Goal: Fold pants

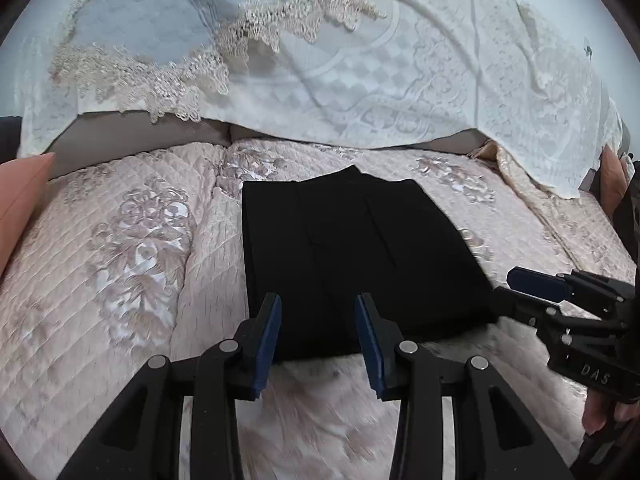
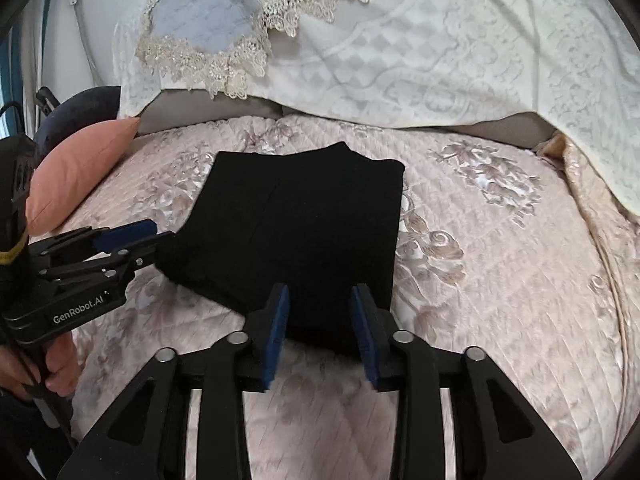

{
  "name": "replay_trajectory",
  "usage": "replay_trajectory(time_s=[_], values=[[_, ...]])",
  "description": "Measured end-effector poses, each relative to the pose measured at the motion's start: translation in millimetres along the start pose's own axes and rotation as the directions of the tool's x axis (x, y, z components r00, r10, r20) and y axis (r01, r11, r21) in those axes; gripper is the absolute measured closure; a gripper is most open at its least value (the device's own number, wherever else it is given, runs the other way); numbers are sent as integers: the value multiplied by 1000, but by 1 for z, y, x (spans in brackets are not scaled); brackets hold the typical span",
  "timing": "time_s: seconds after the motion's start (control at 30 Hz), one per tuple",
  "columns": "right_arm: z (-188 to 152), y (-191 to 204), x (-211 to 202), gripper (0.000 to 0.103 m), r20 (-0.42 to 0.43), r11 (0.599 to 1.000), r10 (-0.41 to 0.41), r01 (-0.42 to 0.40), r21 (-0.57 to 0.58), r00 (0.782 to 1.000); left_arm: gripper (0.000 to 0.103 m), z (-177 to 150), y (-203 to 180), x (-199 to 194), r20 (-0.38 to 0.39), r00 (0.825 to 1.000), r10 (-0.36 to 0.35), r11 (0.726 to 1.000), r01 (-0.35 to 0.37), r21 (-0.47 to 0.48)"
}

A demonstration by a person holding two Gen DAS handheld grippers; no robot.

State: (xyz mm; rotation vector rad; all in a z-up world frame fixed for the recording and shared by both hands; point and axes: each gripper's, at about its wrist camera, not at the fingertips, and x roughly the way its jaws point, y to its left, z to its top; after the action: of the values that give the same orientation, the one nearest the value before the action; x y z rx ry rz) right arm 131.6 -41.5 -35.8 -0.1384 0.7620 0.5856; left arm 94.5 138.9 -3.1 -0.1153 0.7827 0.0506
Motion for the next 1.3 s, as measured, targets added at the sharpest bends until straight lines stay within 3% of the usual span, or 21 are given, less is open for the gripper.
replay_trajectory(time_s=[0.5, 1.3], values=[[-41, 29, -60, 61, 44, 1000, 24, -24, 15, 999, 62, -40, -22, -63, 20, 1000, 20, 999, -20, -40], [-78, 44, -45, 61, -36, 999, -37, 37, -1, 999, 62, -85, -32, -46, -73, 996, 49, 998, -51, -38]])
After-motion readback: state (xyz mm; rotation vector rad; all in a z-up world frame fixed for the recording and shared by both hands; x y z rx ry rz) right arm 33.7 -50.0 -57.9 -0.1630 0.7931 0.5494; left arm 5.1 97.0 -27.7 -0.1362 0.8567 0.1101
